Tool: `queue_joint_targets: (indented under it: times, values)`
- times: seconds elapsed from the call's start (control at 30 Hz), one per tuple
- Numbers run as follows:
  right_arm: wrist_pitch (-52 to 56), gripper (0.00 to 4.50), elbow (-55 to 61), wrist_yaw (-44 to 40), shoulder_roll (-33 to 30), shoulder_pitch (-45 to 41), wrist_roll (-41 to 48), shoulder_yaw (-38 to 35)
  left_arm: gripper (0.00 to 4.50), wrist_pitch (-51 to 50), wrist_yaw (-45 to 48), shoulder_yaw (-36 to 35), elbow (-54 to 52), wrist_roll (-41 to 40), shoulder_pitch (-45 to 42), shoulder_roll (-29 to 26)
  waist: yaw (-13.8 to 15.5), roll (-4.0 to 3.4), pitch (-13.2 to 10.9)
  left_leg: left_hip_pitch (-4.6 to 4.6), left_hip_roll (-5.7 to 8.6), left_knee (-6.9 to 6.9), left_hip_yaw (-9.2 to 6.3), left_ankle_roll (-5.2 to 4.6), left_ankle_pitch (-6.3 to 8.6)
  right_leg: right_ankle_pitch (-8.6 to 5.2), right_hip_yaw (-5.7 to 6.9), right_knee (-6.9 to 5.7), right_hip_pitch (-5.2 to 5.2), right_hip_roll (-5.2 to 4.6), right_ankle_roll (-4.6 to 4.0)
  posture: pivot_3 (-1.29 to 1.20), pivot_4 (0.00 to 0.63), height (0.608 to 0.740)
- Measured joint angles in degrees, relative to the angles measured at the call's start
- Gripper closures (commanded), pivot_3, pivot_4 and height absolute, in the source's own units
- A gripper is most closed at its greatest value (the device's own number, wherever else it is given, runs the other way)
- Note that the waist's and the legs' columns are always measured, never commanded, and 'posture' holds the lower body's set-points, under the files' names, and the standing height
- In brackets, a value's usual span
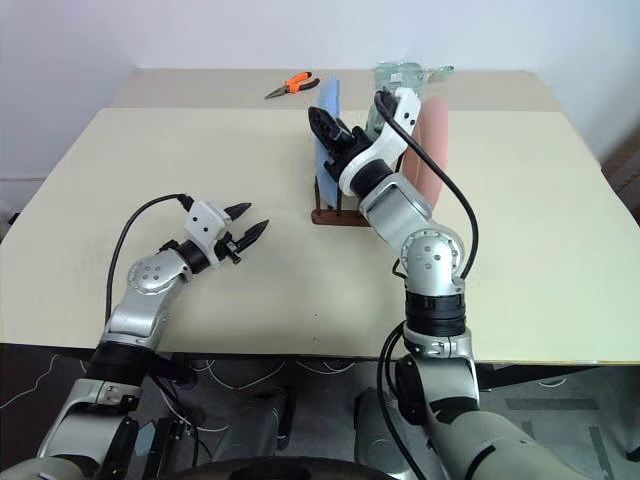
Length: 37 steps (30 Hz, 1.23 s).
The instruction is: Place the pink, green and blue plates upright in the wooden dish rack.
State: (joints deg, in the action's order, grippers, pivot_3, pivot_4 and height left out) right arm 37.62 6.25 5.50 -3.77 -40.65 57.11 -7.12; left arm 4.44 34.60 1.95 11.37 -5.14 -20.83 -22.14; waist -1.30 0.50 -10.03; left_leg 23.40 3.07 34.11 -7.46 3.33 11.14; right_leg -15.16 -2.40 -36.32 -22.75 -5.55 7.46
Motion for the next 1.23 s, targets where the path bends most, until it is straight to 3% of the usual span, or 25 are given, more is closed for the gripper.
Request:
queue_joint_targets:
  times: [0.03,0.3,0.4,0.5,0.6,0.63,0.67,0.87,1.23]
  values:
    - [-0.2,1.59,0.0,-0.9,-1.0,-0.1,-1.9,0.9,2.12,-0.1,0.0,0.0,-0.3,0.0,0.1,0.0,0.0,-0.01,0.0,0.01,0.0,0.0,0.0,0.0,0.0,0.0,0.0,0.0,-0.01,0.0,0.0,0.0,0.15,0.74]
    - [-3.3,1.59,3.6,-8.9,-10.7,-4.1,-16.2,5.0,2.12,-0.6,0.0,0.0,-1.6,0.0,0.9,0.0,0.1,-0.01,0.0,0.02,0.01,0.0,0.02,0.0,0.0,0.0,0.0,0.04,-0.01,0.0,0.0,0.0,0.15,0.74]
    - [-5.9,1.59,8.4,-15.3,-18.3,-4.0,-19.9,5.0,2.12,-0.7,-0.3,0.0,-1.8,0.0,0.9,0.0,0.5,0.0,0.0,0.09,0.02,0.01,0.01,0.0,0.0,0.0,0.01,0.13,0.0,-0.02,0.01,0.0,0.15,0.74]
    - [-8.8,1.59,11.5,-20.0,-28.1,-2.0,-22.5,-1.5,2.12,-0.5,-1.2,-0.6,-1.6,0.3,0.9,-0.5,0.7,0.1,0.0,0.1,0.03,0.01,0.0,0.0,0.01,-0.01,0.05,0.23,0.1,-0.04,0.01,0.0,0.15,0.74]
    - [-11.4,0.76,8.1,-22.7,-36.0,8.5,-27.1,-8.9,2.12,0.0,-2.5,-1.4,0.1,1.1,1.3,-1.8,0.7,0.32,0.2,0.03,0.01,0.0,0.0,-0.02,0.02,-0.02,0.07,0.28,0.19,-0.04,0.0,0.0,0.15,0.74]
    - [-12.3,0.3,5.4,-23.2,-37.1,12.9,-29.0,-10.5,2.12,0.2,-2.8,-1.9,0.6,1.2,1.9,-2.5,0.6,0.34,0.2,0.0,0.01,0.0,0.02,-0.03,0.03,-0.02,0.06,0.28,0.22,-0.04,0.0,0.0,0.15,0.74]
    - [-13.1,0.09,2.5,-23.6,-37.6,16.9,-31.1,-11.6,2.12,0.3,-3.2,-2.6,1.5,1.3,2.5,-3.0,0.5,0.3,0.1,-0.01,0.01,0.0,0.1,-0.03,0.03,-0.02,0.0,0.24,0.17,-0.04,0.0,0.0,0.15,0.74]
    - [-21.8,0.09,-6.0,-29.6,-38.1,33.0,-41.4,-7.2,2.12,2.3,-4.9,-3.7,5.1,2.2,5.1,-4.9,-0.7,0.08,0.1,-0.07,-0.08,0.02,0.36,-0.03,0.02,-0.01,-0.18,0.13,0.06,-0.03,0.01,0.0,0.15,0.74]
    - [-28.3,0.09,-10.7,-33.2,-35.0,33.5,-45.0,-4.7,2.12,2.1,-5.6,-4.4,2.3,2.1,8.7,-4.9,-0.8,0.12,0.1,-0.1,-0.06,0.07,0.34,-0.02,0.03,-0.01,-0.18,0.2,0.17,-0.04,0.0,0.0,0.15,0.74]
